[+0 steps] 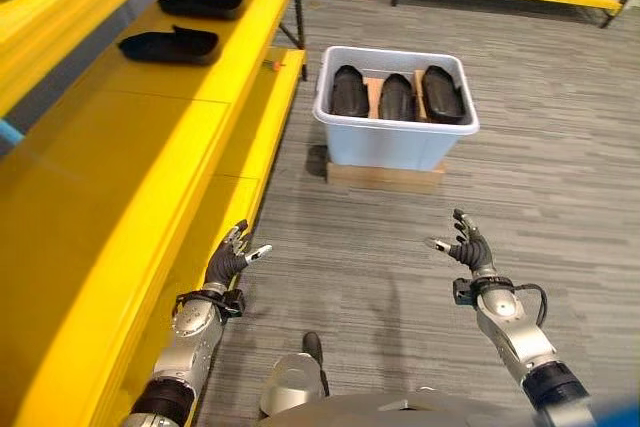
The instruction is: Move parts from the plastic box to the shelf.
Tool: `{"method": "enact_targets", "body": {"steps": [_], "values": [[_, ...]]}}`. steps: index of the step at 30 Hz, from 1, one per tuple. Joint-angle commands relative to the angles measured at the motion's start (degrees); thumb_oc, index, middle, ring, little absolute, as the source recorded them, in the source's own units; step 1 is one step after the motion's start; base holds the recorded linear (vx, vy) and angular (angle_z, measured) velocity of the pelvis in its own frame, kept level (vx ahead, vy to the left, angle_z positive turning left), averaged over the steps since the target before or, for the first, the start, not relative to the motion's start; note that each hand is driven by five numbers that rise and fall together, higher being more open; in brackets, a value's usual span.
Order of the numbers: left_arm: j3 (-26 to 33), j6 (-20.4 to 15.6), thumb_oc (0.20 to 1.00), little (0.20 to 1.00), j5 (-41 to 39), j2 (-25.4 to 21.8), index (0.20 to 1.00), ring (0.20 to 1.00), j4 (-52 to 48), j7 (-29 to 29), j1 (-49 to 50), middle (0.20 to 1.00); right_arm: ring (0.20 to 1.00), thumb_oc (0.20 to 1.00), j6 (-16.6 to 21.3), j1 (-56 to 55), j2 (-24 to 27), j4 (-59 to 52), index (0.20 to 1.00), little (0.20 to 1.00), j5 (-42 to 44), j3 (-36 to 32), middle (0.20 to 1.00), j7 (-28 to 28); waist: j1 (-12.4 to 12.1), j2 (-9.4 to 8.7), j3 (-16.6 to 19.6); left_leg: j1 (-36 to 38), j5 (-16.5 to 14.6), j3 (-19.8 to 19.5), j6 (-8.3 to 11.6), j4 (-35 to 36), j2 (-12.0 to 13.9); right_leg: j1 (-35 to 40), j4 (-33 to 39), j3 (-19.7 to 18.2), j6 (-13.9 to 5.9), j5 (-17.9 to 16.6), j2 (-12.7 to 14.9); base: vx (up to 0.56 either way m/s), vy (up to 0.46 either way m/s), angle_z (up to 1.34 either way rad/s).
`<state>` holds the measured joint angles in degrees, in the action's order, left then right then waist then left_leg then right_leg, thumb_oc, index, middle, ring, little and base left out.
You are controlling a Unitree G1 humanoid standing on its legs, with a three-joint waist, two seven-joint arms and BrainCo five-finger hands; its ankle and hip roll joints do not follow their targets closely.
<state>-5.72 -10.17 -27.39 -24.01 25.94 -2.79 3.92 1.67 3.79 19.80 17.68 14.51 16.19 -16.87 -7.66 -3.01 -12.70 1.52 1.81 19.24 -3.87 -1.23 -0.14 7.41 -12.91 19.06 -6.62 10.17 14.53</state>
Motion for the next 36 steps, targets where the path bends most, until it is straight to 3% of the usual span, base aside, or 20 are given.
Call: {"method": "enact_targets", "body": {"steps": [1, 5, 6, 7, 8, 9, 12, 14, 16, 19, 21, 25, 28, 31, 33, 36], "values": [[-0.8, -2.9, 1.0, 1.0, 3.0, 0.2, 1.0, 1.0, -3.5, -2.3, 0.7, 1.0, 1.0, 1.0, 3.6, 0.9, 1.7, -1.4, 1.0, 1.0, 0.9, -2.0, 1.0, -4.2, -1.3, 2.08, 1.6, -6.9, -3.7, -3.5, 2.19, -7.0, 2.1, 1.7, -1.0, -0.8, 1.89, 0.4, -5.2, 0.09, 0.258, -0.19], [-2.3, -1.2, 1.0, 1.0, 0.8, 0.5, 1.0, 1.0, -2.2, -7.1, 1.3, 1.0, 1.0, 1.0, 4.6, 3.7, 0.2, -0.4, 1.0, 1.0, 1.2, -1.7, 1.0, -5.9, -2.4, 1.33, 3.0, -6.4, -6.8, -5.6, -1.65, -8.1, -2.3, 0.8, -7.5, -2.4, -0.05, -2.4, -4.6, 0.17, 0.406, -0.14], [-3.0, -0.9, 1.0, 1.0, 0.6, 0.7, 1.0, 1.0, -2.1, -8.1, 1.1, 1.0, 1.0, 1.0, 4.3, 4.3, -0.1, -0.2, 1.0, 1.0, 1.5, -1.4, 1.0, -6.3, -2.8, 1.27, 3.5, -5.7, -7.1, -5.3, -2.8, -7.0, -3.5, -0.2, -11.8, -1.4, -0.92, -4.2, -4.3, 0.14, 0.436, -0.04], [-4.3, -1.7, 1.0, 1.0, 0.5, 1.0, 1.0, 1.0, -1.8, -8.4, 1.6, 1.0, 1.0, 1.0, 3.5, 5.0, -0.5, -0.1, 1.0, 1.0, 1.8, -1.3, 1.0, -7.8, -2.5, 1.39, 4.0, -3.5, -7.8, -4.0, -4.49, -4.1, -5.1, -4.3, -18.9, -0.3, -2.04, -8.7, -4.9, 0.15, 0.319, -0.09], [-4.9, -2.0, 1.0, 1.0, -0.7, 1.2, 1.0, 1.0, -2.0, -6.9, 1.5, 1.0, 1.0, 1.0, 4.2, 5.3, -0.3, 0.3, 1.0, 1.0, 1.4, -1.2, 1.0, -7.5, -1.0, 1.9, 3.2, -1.7, -8.0, -3.7, -3.19, -4.0, -4.2, -7.9, -12.2, 0.0, -0.98, -7.0, -6.6, 0.14, 0.175, -0.07], [-4.9, -1.8, 1.0, 1.0, -0.5, 1.3, 1.0, 1.0, -2.2, -6.5, 1.3, 1.0, 1.0, 1.0, 4.3, 5.4, 0.0, 0.2, 1.0, 1.0, 1.2, -1.4, 1.0, -6.9, -0.7, 1.96, 2.8, -0.8, -8.0, -3.6, -2.19, -3.8, -3.8, -8.5, -7.0, 0.9, -0.58, -7.4, -6.4, 0.1, -0.07, -0.32], [-5.3, -0.8, 1.0, 1.0, -0.1, 1.3, 1.0, 1.0, -3.4, -5.0, 0.4, 1.0, 1.0, 1.0, 4.6, 5.5, 0.9, -0.1, 1.0, 1.0, -1.0, -2.2, 1.0, -4.3, 0.4, 2.14, 1.9, 1.8, -8.2, -3.7, -0.12, -2.6, -3.1, -11.1, 3.5, 1.5, -1.67, -13.3, -3.8, 0.1, -0.076, -0.32], [-7.7, -1.5, 1.0, 1.0, 1.0, -0.1, 1.0, 1.0, -4.3, -6.0, -0.1, 1.0, 1.0, 1.0, 6.1, 4.6, 1.1, -0.9, 1.0, 1.0, -2.7, -3.2, 1.0, -4.3, 2.4, 1.29, 0.7, 4.7, -12.3, -6.7, -0.22, -2.9, -3.5, -16.7, 11.4, -3.3, -4.81, -22.3, 1.7, 0.32, -0.167, 0.32], [-8.6, -2.1, 1.0, 1.0, 2.6, -0.8, 1.0, 1.0, -4.4, -7.8, 1.1, 1.0, 1.0, 1.0, 6.1, 3.4, 0.9, -1.4, 1.0, 1.0, -2.2, -4.5, 1.0, -4.9, 2.9, 1.02, 0.1, 7.1, -14.0, -7.2, 0.15, -3.8, -2.3, -17.1, 15.4, -2.5, -5.82, -23.8, 3.5, 0.49, -0.227, 0.54], [-9.4, -2.4, 1.0, 1.0, 3.8, -0.6, 1.0, 1.0, -3.6, -8.8, 1.7, 1.0, 1.0, 1.0, 5.0, 2.3, 2.2, -1.7, 1.0, 1.0, -2.2, -5.4, 1.0, -5.7, 3.7, 0.68, 0.4, 7.9, -14.6, -8.5, 0.45, -5.9, -1.8, -14.6, 16.8, -3.6, -5.7, -22.3, 2.3, 0.6, -0.194, 0.37], [-10.1, -0.9, 1.0, 1.0, 3.0, -0.3, 1.0, 1.0, -4.1, -7.9, 1.9, 1.0, 1.0, 1.0, 3.0, 1.9, 2.8, -1.1, 1.0, 1.0, -2.2, -6.2, 1.0, -11.3, 4.6, 0.26, 1.0, 8.6, -15.1, -8.3, 1.09, -7.6, -0.8, -12.7, 13.6, -4.4, -5.08, -19.9, 0.9, 0.78, -0.181, 1.02], [-10.3, 0.5, 1.0, 1.0, 1.1, 0.4, 1.0, 1.0, -6.4, -7.9, 3.6, 1.0, 1.0, 1.0, -0.5, 3.4, 3.8, 0.9, 1.0, 1.0, -3.7, -7.3, 1.0, -21.7, 4.6, 0.66, 2.5, 9.6, -15.0, -5.6, 3.01, -7.8, 2.6, -11.6, 8.6, -1.7, -1.75, -16.0, -1.8, 0.54, -0.108, 0.05], [-11.8, -0.7, 1.0, 1.0, 0.5, 1.0, 1.0, 1.0, -6.0, -7.9, 3.1, 1.0, 1.0, 1.0, -0.9, 4.7, 4.8, 2.5, 1.0, 1.0, -4.5, -8.1, 1.0, -25.2, 5.0, 1.06, 2.4, 8.0, -15.3, -3.4, 4.2, -10.6, 4.9, -12.3, 6.7, -0.4, 0.05, -13.8, -2.9, 0.32, -0.1, 0.28], [-13.1, -2.7, 1.0, 1.0, -0.3, 2.4, 1.0, 1.0, -5.2, -5.7, 3.2, 1.0, 1.0, 1.0, 1.1, 3.5, 6.3, 2.7, 1.0, 1.0, -6.2, -9.8, 1.0, -26.7, 5.7, 1.71, 2.3, 4.1, -10.4, -1.6, 7.04, -19.1, 7.5, -9.6, 8.1, 0.8, 3.42, -10.9, -5.8, 0.35, -0.184, 0.11], [-12.7, -3.9, 1.0, 1.0, -1.4, 2.7, 1.0, 1.0, -5.1, -4.5, 3.5, 1.0, 1.0, 1.0, 1.8, 2.8, 6.7, 2.0, 1.0, 1.0, -7.3, -10.2, 1.0, -26.1, 6.1, 2.38, 2.7, 4.4, -10.4, -1.1, 8.15, -21.1, 8.2, -8.4, 8.8, 1.1, 3.75, -9.4, -6.9, 0.24, -0.101, -0.33], [-11.2, -6.2, 1.0, 1.0, -1.8, 2.8, 1.0, 1.0, -4.8, -1.8, 3.5, 1.0, 1.0, 1.0, 2.1, 1.3, 7.1, 0.4, 1.0, 1.0, -8.3, -10.5, 1.0, -24.3, 6.8, 2.21, 3.6, 4.3, -7.4, 2.1, 9.82, -25.3, 9.8, -7.3, 11.4, 3.2, 5.16, -9.1, -7.9, 0.14, -0.137, -0.03]]}}
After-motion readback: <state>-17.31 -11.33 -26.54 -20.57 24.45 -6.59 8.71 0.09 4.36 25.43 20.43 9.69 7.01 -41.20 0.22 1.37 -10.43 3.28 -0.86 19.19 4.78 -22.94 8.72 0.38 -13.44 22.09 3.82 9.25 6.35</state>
